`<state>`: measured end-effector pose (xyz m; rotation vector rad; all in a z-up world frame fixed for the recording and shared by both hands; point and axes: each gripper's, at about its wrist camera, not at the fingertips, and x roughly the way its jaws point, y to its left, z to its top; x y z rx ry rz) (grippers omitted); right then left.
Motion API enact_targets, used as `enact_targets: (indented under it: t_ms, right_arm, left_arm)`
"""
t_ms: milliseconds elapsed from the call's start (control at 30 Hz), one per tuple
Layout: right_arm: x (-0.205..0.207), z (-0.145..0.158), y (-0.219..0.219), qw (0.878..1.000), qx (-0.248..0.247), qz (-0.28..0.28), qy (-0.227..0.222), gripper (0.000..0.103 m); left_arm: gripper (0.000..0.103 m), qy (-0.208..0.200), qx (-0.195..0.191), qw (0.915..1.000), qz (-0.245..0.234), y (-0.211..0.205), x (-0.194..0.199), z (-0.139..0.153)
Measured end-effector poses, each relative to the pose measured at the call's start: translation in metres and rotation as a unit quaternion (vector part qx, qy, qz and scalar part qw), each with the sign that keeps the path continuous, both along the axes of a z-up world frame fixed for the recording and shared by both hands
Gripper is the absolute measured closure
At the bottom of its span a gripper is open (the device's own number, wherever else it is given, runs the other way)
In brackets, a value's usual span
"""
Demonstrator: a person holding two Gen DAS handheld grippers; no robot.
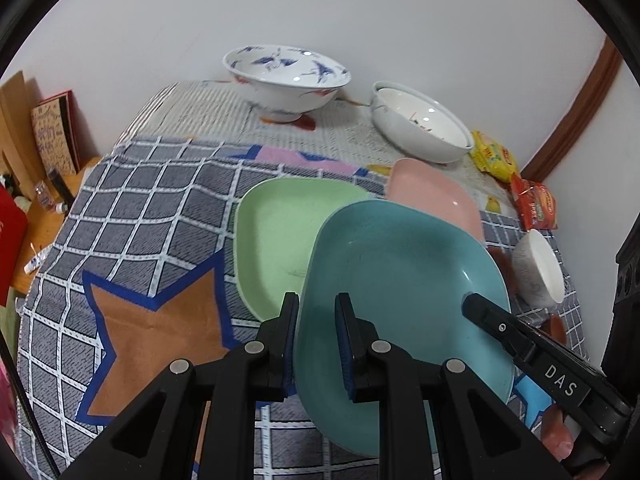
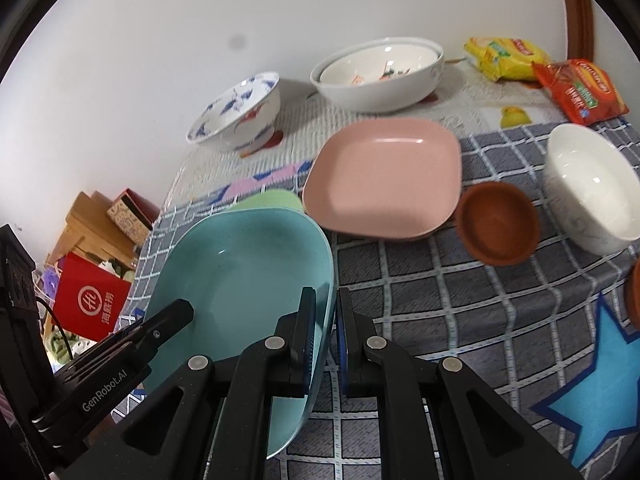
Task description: Organize plates and bowls
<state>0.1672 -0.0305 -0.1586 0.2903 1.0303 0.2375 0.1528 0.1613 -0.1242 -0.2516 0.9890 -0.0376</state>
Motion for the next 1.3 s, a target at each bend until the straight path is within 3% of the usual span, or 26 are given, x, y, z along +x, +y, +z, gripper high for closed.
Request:
enact_targets:
  t_ms: [500,1300]
  right_arm:
    - [0.016,-0.03,0.027,0.999,-0.012,0.025,0.031,0.093]
    - [0.034,-0.031,0.043,0.998,-0.034,0.038,0.023,0.093]
  left_arm:
    - [0.085,0.025,-0.006,0.9995,0.021,0.025,0.009,-0.026]
    - [0.085,0.024,-0.004,0.9994,0.026,0.034,0.026,-0.031]
